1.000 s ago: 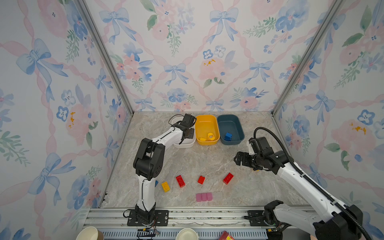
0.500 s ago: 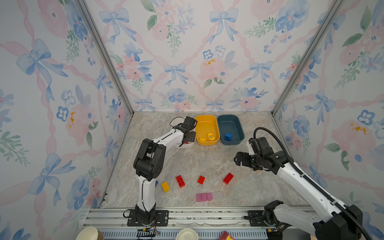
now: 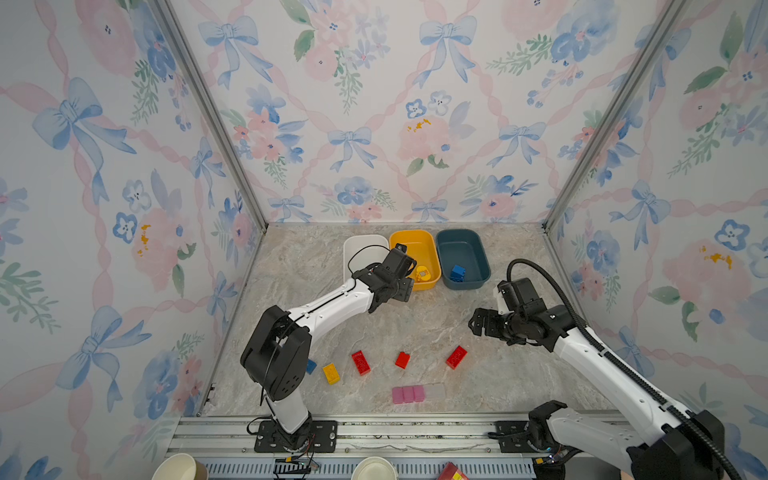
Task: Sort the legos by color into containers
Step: 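Move the left gripper to the red 2x3 brick nearer the robot, then lower the left gripper onto the red brick and grasp it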
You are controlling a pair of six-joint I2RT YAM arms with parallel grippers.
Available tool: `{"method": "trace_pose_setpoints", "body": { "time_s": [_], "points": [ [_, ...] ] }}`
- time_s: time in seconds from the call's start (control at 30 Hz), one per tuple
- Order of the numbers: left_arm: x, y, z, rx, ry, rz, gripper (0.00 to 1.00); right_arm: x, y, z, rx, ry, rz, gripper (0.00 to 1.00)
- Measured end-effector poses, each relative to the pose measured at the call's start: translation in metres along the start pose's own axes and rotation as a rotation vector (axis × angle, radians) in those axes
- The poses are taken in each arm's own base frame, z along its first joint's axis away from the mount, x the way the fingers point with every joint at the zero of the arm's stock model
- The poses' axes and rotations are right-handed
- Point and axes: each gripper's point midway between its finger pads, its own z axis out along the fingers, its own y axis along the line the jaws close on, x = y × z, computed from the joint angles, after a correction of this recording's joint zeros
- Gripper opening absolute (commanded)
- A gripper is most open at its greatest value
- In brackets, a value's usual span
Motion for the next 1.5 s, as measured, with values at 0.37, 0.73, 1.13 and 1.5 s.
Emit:
{"method": "trace_pose_setpoints", "body": {
  "time_s": [0.37, 0.73, 1.13, 1.5],
  "points": [
    [0.076, -0.103, -0.022, 0.242, 0.124, 0.139, 0.82, -0.003, -0.014, -0.009, 0.005, -0.029, 0.050, 0.97],
    [0.111, -0.186, -0.028, 0.398, 0.205, 0.235, 0.87, 0.005, -0.043, -0.010, 0.018, -0.030, 0.144, 0.97],
    [0.129, -0.225, -0.013, 0.434, 0.258, 0.263, 0.76, 0.008, -0.052, -0.010, -0.006, -0.022, 0.197, 0.97],
    [0.142, -0.237, 0.009, 0.395, 0.318, 0.286, 0.54, 0.006, -0.054, -0.012, -0.012, -0.031, 0.208, 0.97]
  ]
}}
